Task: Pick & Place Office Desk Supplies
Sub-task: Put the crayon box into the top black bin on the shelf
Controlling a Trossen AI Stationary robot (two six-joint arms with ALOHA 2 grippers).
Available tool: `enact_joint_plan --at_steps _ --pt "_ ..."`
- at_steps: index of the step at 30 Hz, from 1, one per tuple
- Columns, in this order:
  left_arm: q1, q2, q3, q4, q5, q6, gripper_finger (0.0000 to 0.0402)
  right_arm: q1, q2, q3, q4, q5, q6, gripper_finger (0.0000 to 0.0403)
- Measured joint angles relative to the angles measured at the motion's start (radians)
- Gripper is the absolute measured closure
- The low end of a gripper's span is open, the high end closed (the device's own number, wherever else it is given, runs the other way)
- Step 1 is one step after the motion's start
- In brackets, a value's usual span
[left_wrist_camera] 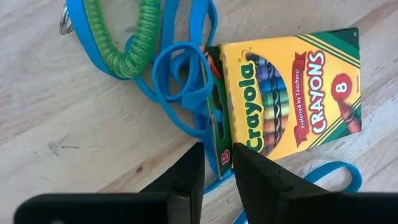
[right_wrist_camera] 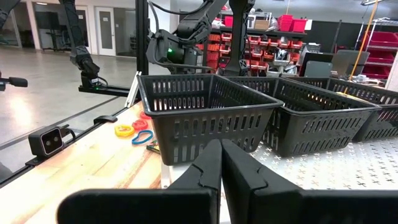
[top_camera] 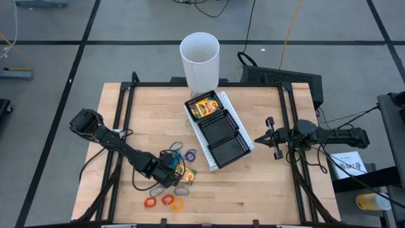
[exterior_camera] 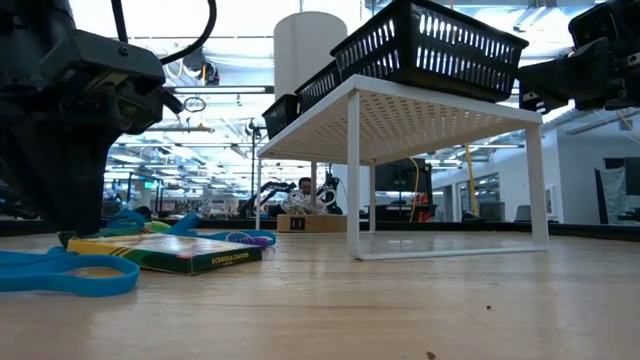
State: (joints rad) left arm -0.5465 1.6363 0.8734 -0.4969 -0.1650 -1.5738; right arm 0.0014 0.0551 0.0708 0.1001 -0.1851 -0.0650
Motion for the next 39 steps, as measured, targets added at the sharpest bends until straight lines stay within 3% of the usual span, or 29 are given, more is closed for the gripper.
enact_joint_plan --at_steps 14,17,20,24,30,39 --pt "0.0 0.045 0.001 0.009 0.007 0.004 0.0313 0.0 0.0 0.0 0.0 0.0 0.0 0.0403" --pt "0.0 0.046 0.001 0.021 0.013 0.021 0.0336 0.0 0.0 0.0 0.0 0.0 0.0 0.0403" --pt "0.0 0.047 0.0 0.031 0.02 0.039 0.0384 0.0 0.0 0.0 0.0 0.0 0.0 0.0403" --pt "0.0 0.032 0.0 0.035 0.026 0.043 0.0391 0.0 0.0 0.0 0.0 0.0 0.0 0.0403" --pt "-0.002 -0.065 0.0 0.036 -0.008 0.078 0.0397 0.0 0.0 0.0 0.0 0.0 0.0 0.0403" --pt "-0.023 -0.277 0.0 0.048 -0.196 0.22 0.0399 0.0 0.0 0.0 0.0 0.0 0.0 0.0403"
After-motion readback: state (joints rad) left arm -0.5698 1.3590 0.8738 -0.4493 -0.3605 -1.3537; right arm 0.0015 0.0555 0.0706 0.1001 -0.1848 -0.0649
